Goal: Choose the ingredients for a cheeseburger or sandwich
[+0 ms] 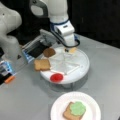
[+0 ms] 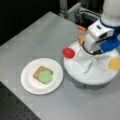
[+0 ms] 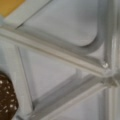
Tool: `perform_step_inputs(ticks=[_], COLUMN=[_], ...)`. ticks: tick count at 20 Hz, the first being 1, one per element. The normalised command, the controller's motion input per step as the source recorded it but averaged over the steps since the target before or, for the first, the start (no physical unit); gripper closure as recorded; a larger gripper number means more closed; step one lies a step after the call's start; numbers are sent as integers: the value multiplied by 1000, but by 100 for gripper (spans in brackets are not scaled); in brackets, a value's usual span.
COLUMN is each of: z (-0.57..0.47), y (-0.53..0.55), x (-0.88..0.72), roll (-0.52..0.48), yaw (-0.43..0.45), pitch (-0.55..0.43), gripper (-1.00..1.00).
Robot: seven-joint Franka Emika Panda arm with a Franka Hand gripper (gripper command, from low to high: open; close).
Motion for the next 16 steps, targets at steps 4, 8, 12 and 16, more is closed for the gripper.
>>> perform_step_inputs(ticks=[4,8,12,16], z=[53,146,200,88], y=[-290,-457,-407,-315], x=[92,39,-33,134], roll=[18,20,-111,-9], yaw=[-311,-642,-997,-747], pitch=[99,-3,-79,93], gripper=[-100,-100,-100,-100])
